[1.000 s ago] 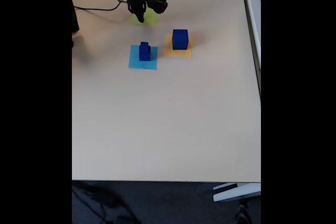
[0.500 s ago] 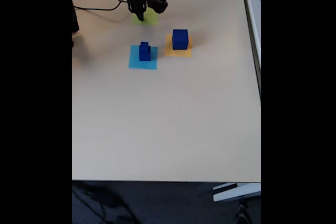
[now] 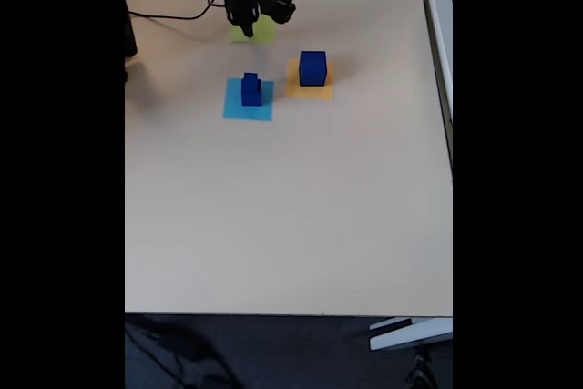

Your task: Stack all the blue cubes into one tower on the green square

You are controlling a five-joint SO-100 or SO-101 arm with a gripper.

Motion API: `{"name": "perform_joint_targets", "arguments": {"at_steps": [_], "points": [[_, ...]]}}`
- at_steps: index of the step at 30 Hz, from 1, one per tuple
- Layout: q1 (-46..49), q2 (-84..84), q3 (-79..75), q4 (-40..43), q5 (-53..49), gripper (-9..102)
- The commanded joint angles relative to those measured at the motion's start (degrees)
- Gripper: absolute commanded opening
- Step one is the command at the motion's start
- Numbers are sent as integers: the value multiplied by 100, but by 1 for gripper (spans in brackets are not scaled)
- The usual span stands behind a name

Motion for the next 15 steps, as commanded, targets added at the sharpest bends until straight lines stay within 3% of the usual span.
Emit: {"name": "perform_joint_targets", "arguments": {"at_steps": [1,15], "points": [[387,536,-659,281,-448,0],[1644,1099,-1257,993,-1608,0]]}}
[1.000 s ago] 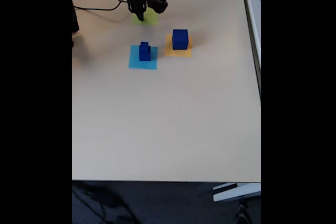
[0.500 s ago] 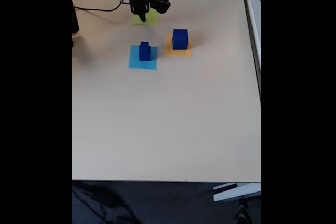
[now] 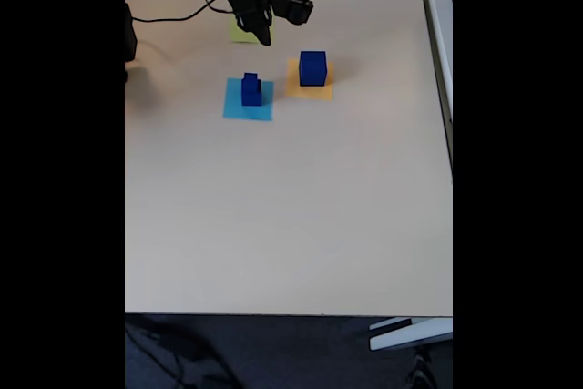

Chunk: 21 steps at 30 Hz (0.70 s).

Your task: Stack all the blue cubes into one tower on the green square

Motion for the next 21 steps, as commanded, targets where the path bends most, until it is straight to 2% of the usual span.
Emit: {"name": "perform_joint_targets", "arguments": {"at_steps": [1,11,21], "points": [[264,466,-360,97,-246,0],[791,633,-404,255,-729,0],[932,809,35,176,-659,0]]}}
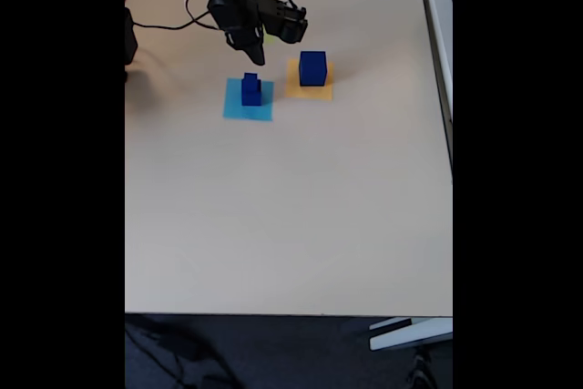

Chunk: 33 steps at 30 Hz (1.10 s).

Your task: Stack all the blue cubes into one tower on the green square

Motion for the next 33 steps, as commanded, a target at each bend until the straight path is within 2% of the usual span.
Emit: {"name": "perform_joint_targets", "arguments": {"at_steps": [1,33], "points": [[44,378,0,-62,88,0],[255,404,826,-721,88,0]]}}
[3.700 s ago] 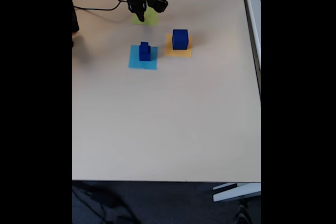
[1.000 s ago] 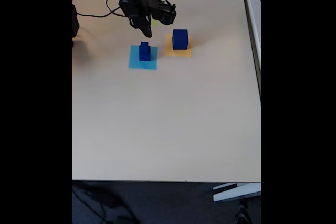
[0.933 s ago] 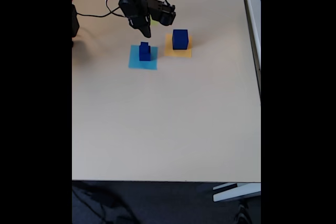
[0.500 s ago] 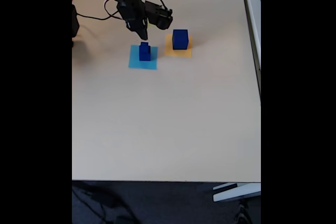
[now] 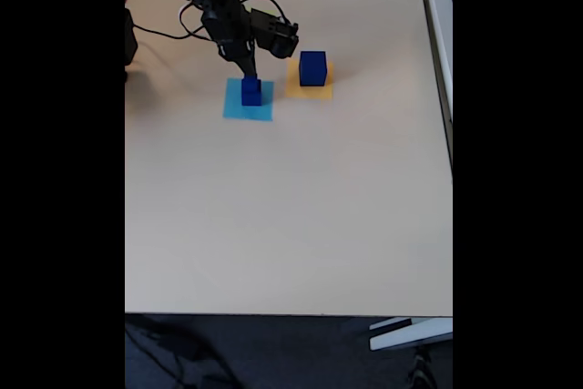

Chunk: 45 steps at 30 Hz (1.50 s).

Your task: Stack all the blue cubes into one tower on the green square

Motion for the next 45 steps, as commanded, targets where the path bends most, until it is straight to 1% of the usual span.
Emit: {"name": "perform_joint_targets", "arguments": {"at_steps": [1,26,45], "points": [[70,299,-18,-141,0,0],[158,299,105,-79,-62,0],[149,299,114,-105,-62,4]]}}
